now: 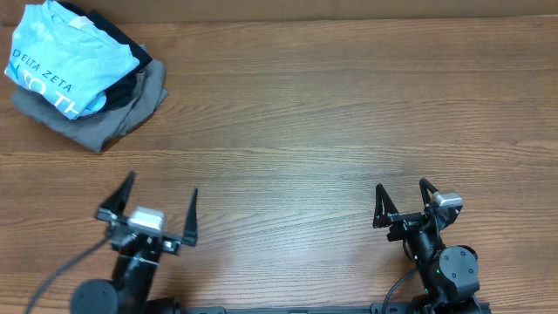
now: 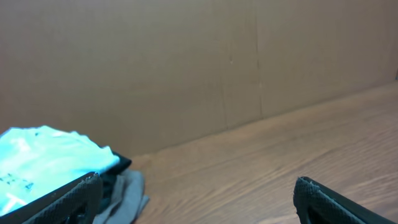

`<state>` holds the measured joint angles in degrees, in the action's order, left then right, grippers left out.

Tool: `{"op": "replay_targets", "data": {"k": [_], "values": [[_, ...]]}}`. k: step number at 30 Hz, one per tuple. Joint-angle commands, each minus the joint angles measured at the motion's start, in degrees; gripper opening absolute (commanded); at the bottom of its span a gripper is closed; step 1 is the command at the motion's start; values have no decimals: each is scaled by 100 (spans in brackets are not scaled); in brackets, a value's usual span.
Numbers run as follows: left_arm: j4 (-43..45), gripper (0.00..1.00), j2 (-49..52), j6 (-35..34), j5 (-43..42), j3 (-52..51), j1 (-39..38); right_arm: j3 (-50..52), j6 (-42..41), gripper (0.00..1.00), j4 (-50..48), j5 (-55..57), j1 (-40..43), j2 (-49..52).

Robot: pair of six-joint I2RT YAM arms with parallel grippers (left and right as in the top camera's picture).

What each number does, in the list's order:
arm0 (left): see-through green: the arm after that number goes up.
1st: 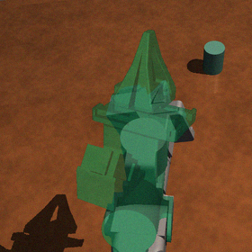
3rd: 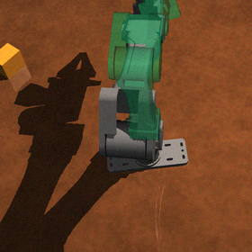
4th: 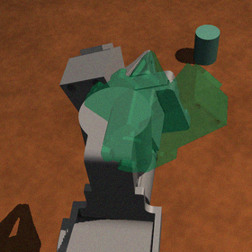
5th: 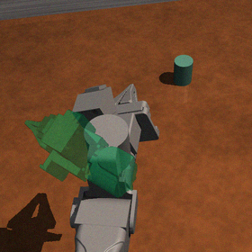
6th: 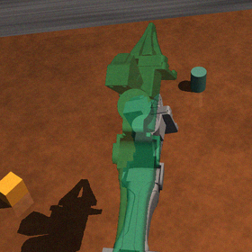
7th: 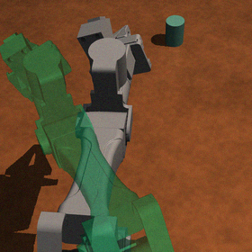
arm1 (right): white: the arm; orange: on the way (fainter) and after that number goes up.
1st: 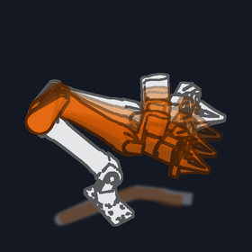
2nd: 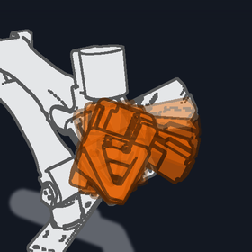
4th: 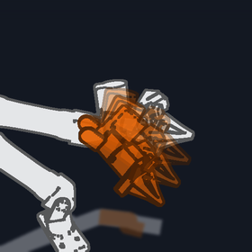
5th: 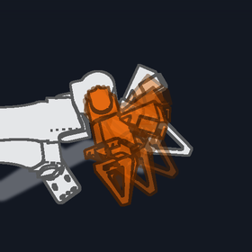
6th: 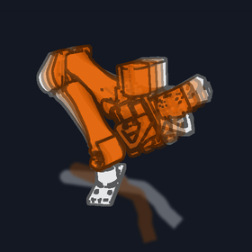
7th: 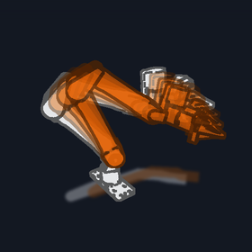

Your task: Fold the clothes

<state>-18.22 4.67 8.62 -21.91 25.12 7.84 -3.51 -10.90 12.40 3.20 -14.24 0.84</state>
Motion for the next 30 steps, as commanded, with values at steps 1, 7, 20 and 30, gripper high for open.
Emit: {"op": "replay_targets", "data": {"k": [1, 7, 20, 30], "values": [[223, 100, -446, 57, -70, -634, -79, -13, 24, 100, -37, 9, 33, -66], [671, 100, -448, 22, -144, -1458, -151, -13, 24, 100, -37, 7, 33, -66], [986, 100, -446, 17, -319, -2240, -149, -13, 24, 100, -37, 7, 33, -66], [990, 100, -442, 17, -317, -2240, -149, -13, 24, 100, -37, 7, 33, -66]]}}
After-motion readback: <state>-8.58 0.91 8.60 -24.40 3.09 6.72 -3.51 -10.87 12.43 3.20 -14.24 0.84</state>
